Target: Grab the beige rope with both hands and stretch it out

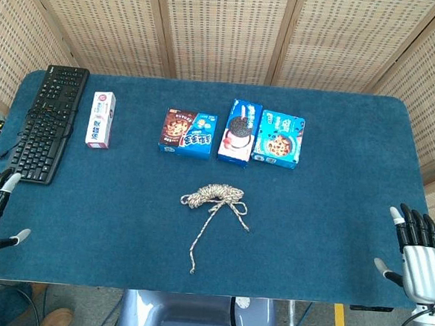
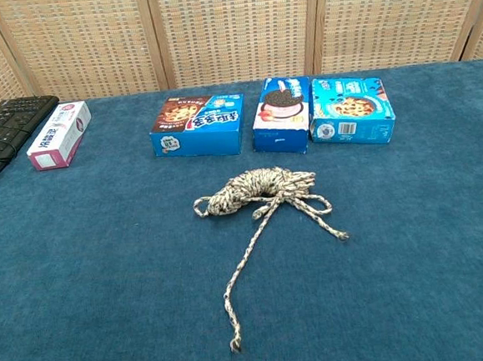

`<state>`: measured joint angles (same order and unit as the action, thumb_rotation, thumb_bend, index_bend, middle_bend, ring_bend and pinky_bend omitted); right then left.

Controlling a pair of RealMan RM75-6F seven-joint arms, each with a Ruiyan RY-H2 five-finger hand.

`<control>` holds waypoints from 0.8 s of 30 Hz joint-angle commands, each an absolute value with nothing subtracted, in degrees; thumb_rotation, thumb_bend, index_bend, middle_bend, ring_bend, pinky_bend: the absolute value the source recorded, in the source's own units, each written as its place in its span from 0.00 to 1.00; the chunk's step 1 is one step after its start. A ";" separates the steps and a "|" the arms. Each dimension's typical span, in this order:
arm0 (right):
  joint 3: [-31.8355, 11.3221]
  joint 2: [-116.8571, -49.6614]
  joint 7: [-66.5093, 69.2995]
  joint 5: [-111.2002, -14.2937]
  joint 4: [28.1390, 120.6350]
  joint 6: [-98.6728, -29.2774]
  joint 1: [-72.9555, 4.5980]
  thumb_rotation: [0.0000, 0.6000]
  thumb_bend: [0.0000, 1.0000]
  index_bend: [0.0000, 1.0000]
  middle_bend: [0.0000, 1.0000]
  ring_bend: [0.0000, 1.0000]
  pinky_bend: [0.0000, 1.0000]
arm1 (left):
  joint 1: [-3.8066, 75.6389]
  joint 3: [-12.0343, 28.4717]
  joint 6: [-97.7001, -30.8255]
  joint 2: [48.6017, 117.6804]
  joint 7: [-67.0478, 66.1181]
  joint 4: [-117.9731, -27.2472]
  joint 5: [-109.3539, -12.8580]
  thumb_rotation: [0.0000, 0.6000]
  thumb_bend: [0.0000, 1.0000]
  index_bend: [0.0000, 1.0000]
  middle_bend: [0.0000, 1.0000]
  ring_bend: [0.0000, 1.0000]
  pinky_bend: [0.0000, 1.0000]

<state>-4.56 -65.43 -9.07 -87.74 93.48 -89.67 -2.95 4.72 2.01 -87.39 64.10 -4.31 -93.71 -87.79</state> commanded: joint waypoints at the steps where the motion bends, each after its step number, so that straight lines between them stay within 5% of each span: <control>1: -4.51 -65.44 -9.20 -87.70 93.53 -89.51 -3.00 1.00 0.00 0.01 0.00 0.00 0.00 | 4.75 2.00 -87.12 63.97 -4.34 -93.88 -87.55 1.00 0.00 0.00 0.00 0.00 0.00; 10: -4.00 -64.77 -8.15 -88.30 94.21 -87.88 -3.66 1.00 0.00 0.05 0.00 0.00 0.00 | 4.89 1.83 -86.24 63.80 -5.62 -94.52 -87.05 1.00 0.00 0.00 0.00 0.00 0.00; 24: -6.15 -63.97 -0.67 -95.07 93.35 -66.60 -21.62 1.00 0.02 0.32 0.00 0.00 0.00 | 5.86 2.27 -84.71 65.70 -8.62 -94.15 -86.00 1.00 0.00 0.00 0.00 0.00 0.00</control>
<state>-4.95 -63.21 -3.21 -94.69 94.23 -71.75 -17.11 5.82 2.24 -84.78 65.62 -8.56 -94.21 -86.07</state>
